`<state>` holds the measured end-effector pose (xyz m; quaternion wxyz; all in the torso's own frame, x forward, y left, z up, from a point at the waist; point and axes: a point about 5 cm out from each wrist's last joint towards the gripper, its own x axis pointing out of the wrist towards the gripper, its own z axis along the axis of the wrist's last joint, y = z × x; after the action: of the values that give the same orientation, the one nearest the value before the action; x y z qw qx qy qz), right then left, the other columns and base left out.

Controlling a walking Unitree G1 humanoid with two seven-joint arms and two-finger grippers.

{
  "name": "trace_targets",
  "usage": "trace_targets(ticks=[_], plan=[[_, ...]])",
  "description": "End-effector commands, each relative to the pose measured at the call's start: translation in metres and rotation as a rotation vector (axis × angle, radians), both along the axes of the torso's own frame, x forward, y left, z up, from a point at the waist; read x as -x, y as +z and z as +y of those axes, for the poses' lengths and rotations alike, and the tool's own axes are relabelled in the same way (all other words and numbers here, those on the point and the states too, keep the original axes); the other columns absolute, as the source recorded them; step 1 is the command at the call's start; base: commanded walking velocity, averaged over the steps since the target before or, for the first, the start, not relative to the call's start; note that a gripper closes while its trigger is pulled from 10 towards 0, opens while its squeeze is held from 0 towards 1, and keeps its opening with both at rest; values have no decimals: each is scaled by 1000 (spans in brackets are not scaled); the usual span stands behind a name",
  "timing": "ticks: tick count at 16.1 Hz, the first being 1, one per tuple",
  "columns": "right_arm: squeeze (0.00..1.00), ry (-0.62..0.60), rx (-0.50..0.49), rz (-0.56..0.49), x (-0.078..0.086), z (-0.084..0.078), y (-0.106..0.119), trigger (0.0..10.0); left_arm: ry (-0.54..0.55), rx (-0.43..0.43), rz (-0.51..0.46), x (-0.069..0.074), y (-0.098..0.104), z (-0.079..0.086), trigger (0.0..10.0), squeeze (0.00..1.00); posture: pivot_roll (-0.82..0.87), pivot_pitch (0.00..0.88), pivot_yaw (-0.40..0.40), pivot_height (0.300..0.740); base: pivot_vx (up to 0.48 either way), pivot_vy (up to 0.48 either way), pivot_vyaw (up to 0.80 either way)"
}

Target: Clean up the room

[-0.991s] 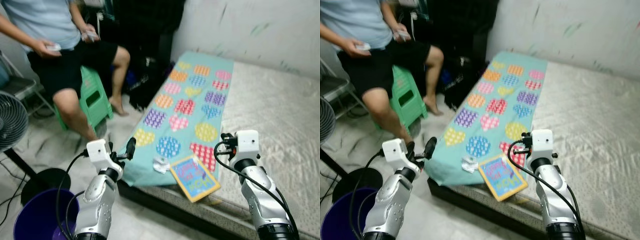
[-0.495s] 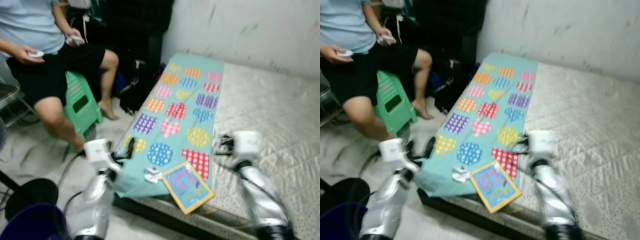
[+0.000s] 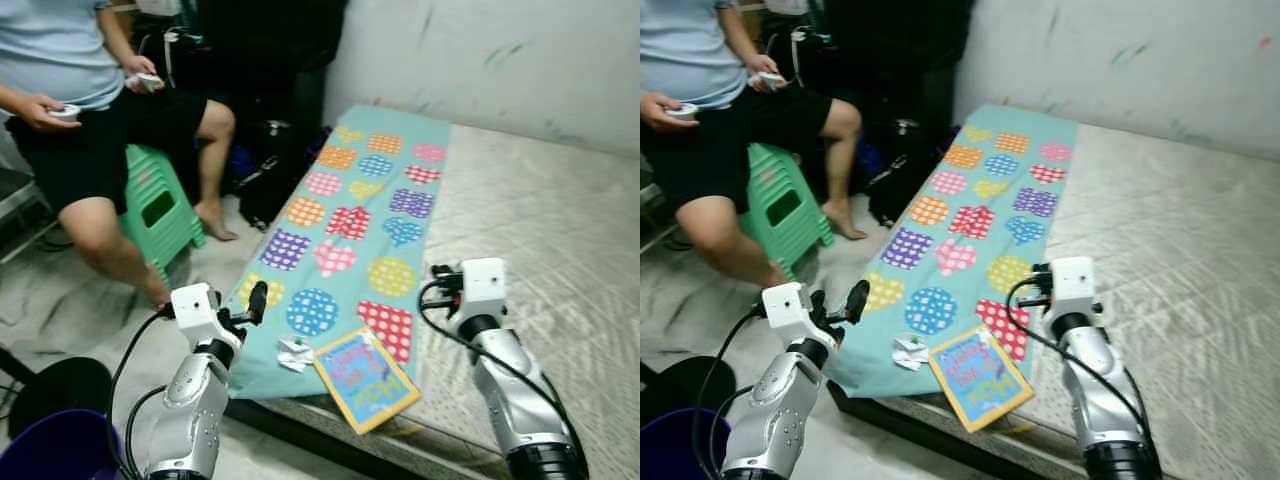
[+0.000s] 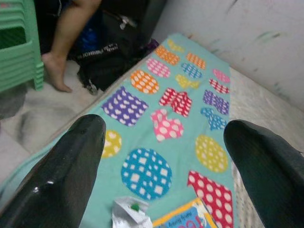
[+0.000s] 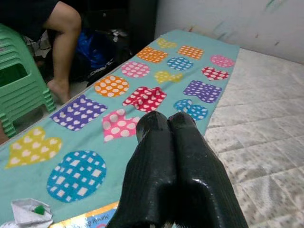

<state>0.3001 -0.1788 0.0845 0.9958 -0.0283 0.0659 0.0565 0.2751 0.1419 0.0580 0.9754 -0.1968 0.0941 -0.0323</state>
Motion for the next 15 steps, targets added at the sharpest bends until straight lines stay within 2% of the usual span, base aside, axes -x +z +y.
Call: trace_targets(ticks=[1,2,3,4,5,6,7,8,11,12,15], plan=[[0,-10,2,-10,-1,-4,3,10000,16,-6,-10,0,4,-1,10000,0,-183,0,-33,740,0,0,-800],[0,-4,-2,-14,-2,-3,4,10000,36,-97,-49,2,10,6,10000,0,-174,0,-35,740,0,0,0],[0,-3,-9,-17,-3,-2,5,10000,5,-298,-126,3,18,11,10000,0,-171,0,-35,740,0,0,0],[0,1,-15,-21,-5,1,5,10000,15,-344,-150,4,22,14,10000,0,-159,0,-38,740,0,0,0],[0,6,-19,-24,-6,4,5,10000,60,-358,-131,4,23,22,10000,0,-154,0,-38,740,0,0,0],[0,6,-19,-24,-6,4,5,10000,60,-358,-131,4,23,22,10000,0,-154,0,-38,740,0,0,0],[0,7,-22,-28,-7,7,5,10000,98,-411,-140,3,26,34,10000,0,-143,0,-35,740,0,0,0],[0,-13,-22,-28,-7,3,4,10000,162,-449,-114,5,24,58,10000,0,-139,0,-31,740,0,0,0],[0,-39,-13,-30,-8,-6,4,10000,231,-437,-59,10,19,85,10000,0,-132,0,-27,740,0,0,0],[0,-47,-17,-31,-9,-8,5,10000,240,-428,-45,12,17,89,10000,0,-130,0,-23,740,0,0,0],[0,-53,-28,-30,-10,-6,5,10000,225,-411,-47,10,17,84,10000,0,-130,0,-20,740,0,0,0]])
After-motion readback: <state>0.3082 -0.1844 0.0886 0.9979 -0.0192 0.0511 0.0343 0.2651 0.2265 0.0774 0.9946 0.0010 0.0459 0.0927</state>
